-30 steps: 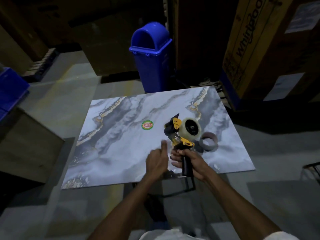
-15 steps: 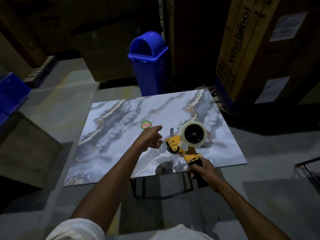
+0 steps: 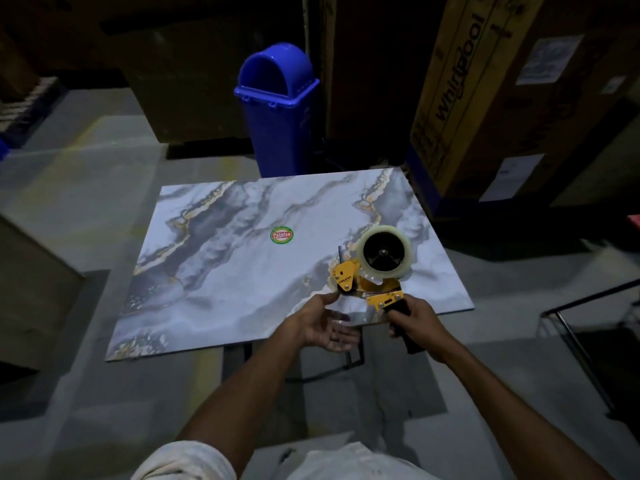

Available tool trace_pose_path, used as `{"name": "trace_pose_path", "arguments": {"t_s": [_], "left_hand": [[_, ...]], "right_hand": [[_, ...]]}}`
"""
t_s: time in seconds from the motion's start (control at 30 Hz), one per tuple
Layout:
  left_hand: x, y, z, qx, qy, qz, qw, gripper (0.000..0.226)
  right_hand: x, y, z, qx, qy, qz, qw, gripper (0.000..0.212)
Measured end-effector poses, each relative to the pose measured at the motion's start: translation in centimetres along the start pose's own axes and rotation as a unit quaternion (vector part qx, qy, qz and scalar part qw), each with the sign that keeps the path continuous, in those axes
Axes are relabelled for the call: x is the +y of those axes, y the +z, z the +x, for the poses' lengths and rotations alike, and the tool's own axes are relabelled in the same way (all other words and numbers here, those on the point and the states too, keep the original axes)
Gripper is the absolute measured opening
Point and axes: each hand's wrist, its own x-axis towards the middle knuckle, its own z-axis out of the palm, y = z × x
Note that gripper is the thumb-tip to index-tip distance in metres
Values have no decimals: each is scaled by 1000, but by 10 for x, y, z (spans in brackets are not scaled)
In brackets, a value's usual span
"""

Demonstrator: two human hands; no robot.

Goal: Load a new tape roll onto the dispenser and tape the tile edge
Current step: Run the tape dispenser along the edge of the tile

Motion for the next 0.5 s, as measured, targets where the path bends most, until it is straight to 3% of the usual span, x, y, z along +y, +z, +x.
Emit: {"name": "trace_pose_path", "arguments": {"t_s": [0.23,0.5], "left_hand": [[17,-5,-14,26,62,-47,997,16],[46,-30,-45,71,86,11,994,16]], "right_hand": [[-10,2,-11,-3,-8,1,1000,11],[3,19,-30,10,-34,-42,998,14]]}}
